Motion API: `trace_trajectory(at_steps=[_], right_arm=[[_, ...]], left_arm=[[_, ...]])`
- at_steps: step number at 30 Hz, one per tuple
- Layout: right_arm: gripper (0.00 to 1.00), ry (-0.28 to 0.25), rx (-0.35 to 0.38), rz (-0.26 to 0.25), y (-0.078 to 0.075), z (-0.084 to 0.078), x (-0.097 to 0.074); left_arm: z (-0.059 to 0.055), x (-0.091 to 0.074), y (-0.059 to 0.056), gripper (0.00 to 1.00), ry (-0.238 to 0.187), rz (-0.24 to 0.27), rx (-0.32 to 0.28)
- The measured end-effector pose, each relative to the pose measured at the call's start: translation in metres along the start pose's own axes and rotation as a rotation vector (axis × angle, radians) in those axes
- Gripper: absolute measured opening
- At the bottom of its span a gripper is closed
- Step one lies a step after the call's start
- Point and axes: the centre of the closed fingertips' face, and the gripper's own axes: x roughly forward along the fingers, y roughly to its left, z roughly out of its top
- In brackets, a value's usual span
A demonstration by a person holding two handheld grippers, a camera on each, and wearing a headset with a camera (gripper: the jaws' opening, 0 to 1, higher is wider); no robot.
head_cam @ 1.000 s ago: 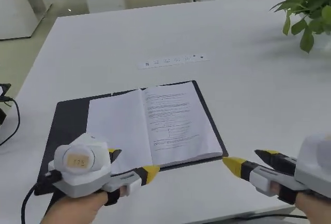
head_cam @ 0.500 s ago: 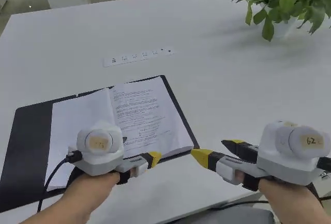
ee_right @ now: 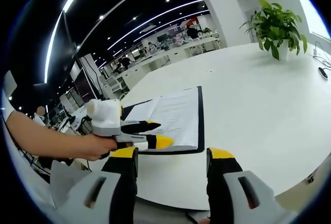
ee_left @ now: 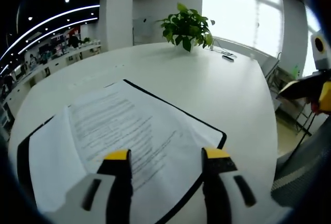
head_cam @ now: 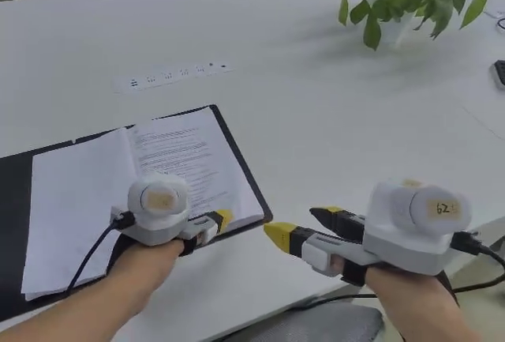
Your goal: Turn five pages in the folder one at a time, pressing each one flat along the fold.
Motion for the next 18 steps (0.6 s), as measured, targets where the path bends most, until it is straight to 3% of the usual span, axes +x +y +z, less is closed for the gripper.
trace_trajectory(at_steps=[3,5,12,15,18], right_arm=[[0.51,-0.003,0.002,-0.005,-0.0022,0.0,-0.0003],[0.51,0.004,0.014,-0.007,-0.0048,-0.0024,0.0011],[0.5,0.001,0.034,-0.009,-0.0068,-0.0055,0.0018],[0.5,0.006,0.038,-0.009,-0.0072,-0.0079,0.0018],[0.5,0.001,0.045,-0.007,-0.0068,-0.0071,0.0022]], left_arm=[[-0.0095,0.0052,0.0001,0.47,0.025,0.018,0.008],[-0.0082,0.0063,0.0011,0.46,0.005,0.041,0.031],[-0.0092,0.0067,0.0016,0.4,-0.049,0.054,0.02],[-0.0089,0.0056,0.0059,0.31,-0.07,0.062,0.028],[-0.0087,0.0068,0.0034,0.29,-0.062,0.052,0.038]])
